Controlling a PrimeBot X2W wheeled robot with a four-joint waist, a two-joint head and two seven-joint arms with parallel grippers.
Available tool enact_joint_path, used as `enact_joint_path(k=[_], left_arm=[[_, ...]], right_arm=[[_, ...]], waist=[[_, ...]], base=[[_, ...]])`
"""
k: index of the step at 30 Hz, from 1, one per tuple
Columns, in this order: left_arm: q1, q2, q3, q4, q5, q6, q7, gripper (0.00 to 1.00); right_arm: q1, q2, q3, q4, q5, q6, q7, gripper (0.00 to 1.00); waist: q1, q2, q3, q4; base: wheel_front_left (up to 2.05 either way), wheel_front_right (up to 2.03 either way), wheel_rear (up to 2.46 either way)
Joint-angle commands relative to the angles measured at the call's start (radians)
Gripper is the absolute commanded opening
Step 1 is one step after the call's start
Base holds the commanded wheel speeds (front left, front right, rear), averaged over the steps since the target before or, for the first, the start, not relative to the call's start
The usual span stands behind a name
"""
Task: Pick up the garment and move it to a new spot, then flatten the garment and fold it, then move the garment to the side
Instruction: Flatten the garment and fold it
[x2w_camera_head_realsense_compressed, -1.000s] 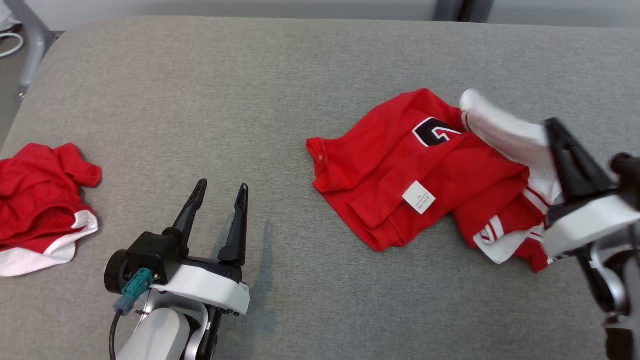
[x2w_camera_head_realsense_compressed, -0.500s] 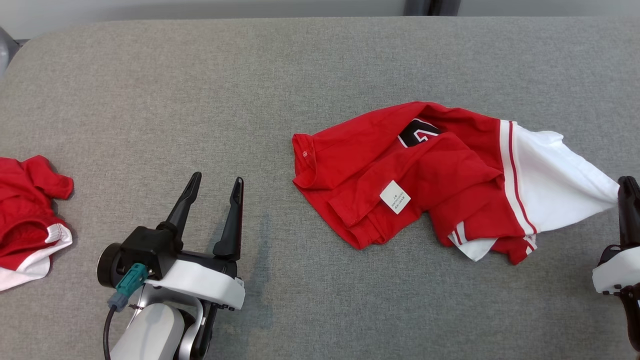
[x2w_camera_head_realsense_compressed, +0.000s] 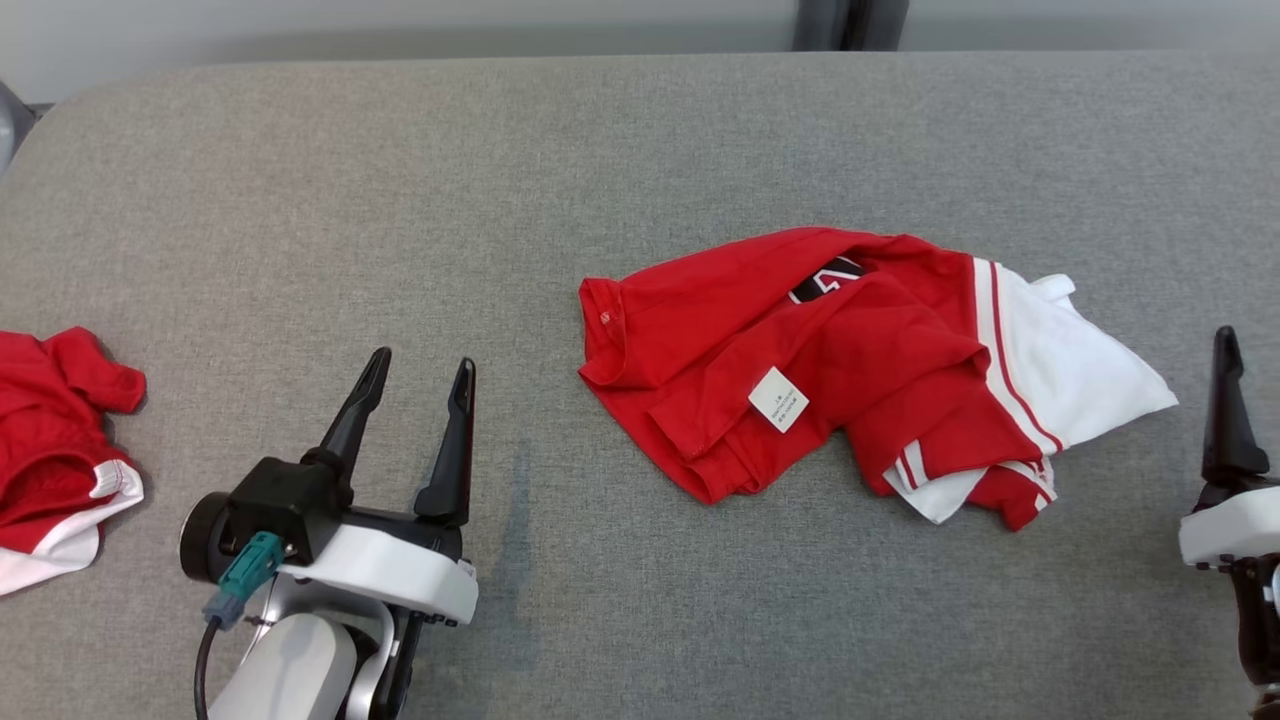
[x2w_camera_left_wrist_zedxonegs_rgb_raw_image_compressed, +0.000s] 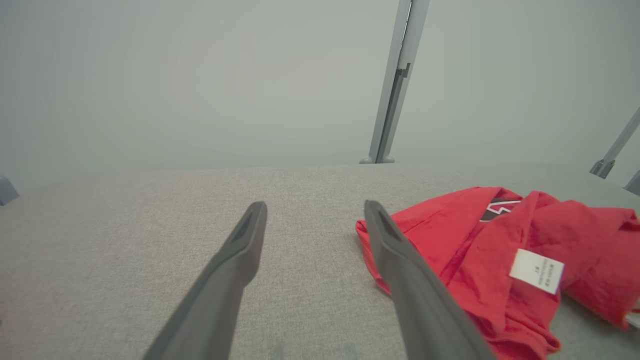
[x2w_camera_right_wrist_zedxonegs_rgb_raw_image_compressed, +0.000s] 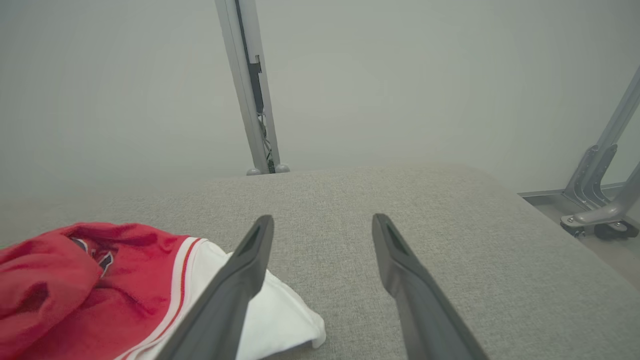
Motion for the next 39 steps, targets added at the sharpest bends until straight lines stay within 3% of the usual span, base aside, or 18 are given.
enact_joint_path(k=[1,10,18,39], left_arm=[[0.012,0.009,0.006,-0.003,-0.005,0.007,0.001,1.00],[0.052,0.030,0.006,-0.016,-0.009,0.025,0.008,1.00],[0.096,0.043,0.001,-0.028,-0.014,0.037,0.023,1.00],[0.098,0.055,-0.012,-0.064,-0.019,0.055,0.038,1.00]], right_arm=[[0.019,0.002,0.009,-0.025,-0.014,-0.001,-0.003,1.00],[0.115,0.039,0.101,-0.232,-0.061,-0.001,0.071,1.00],[0.231,0.071,0.140,-0.345,-0.078,-0.001,0.130,1.00],[0.271,0.097,0.140,-0.376,-0.073,-0.001,0.152,1.00]], waist=[[0.0000,0.0000,-0.010,-0.006],[0.0000,0.0000,-0.073,-0.025],[0.0000,0.0000,-0.124,-0.036],[0.0000,0.0000,-0.131,-0.033]], base=[[0.00,0.00,0.00],[0.00,0.00,0.00],[0.00,0.00,0.00],[0.00,0.00,0.00]])
